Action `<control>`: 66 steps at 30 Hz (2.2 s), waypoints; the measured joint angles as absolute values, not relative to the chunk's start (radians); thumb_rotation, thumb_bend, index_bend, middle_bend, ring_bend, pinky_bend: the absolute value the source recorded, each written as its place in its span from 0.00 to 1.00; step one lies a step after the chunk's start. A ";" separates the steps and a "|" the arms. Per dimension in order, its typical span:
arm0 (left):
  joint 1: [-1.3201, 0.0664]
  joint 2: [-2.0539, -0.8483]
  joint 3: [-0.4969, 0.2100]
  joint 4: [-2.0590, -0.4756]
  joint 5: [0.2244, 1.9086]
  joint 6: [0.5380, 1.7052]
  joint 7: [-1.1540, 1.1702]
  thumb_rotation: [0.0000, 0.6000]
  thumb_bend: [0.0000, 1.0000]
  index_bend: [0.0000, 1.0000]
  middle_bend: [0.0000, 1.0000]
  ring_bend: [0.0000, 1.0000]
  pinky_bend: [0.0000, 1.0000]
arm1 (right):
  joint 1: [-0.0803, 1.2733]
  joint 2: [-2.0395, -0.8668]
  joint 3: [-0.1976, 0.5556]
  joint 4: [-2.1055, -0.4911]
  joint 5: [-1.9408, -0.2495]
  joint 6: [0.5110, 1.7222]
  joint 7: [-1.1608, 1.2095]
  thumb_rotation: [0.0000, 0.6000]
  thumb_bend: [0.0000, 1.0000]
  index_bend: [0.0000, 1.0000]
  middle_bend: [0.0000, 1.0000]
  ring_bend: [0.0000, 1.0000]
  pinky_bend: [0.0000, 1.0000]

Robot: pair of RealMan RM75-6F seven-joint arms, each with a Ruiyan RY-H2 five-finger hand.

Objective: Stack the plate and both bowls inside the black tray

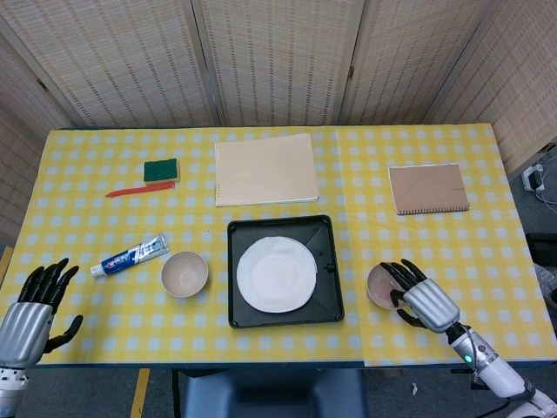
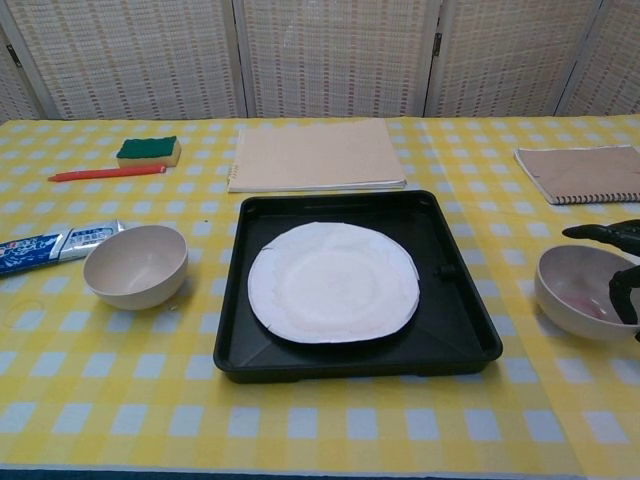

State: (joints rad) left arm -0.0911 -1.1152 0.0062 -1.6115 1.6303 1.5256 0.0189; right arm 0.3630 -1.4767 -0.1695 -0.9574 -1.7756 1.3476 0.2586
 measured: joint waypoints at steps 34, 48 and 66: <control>-0.099 -1.114 0.002 -1.604 1.612 1.516 -0.002 1.00 0.42 0.00 0.00 0.00 0.00 | 0.620 -1.416 -0.045 -1.290 -1.816 1.145 0.033 1.00 0.46 0.67 0.04 0.00 0.00; -0.093 -1.100 0.003 -1.609 1.612 1.527 -0.024 1.00 0.42 0.00 0.00 0.00 0.00 | 0.756 -1.587 0.037 -1.249 -1.722 0.975 -0.056 1.00 0.46 0.67 0.04 0.00 0.00; -0.093 -1.095 0.011 -1.618 1.622 1.522 -0.018 1.00 0.42 0.00 0.00 0.00 0.00 | 0.775 -1.607 0.043 -1.238 -1.636 0.931 -0.116 1.00 0.46 0.30 0.00 0.00 0.00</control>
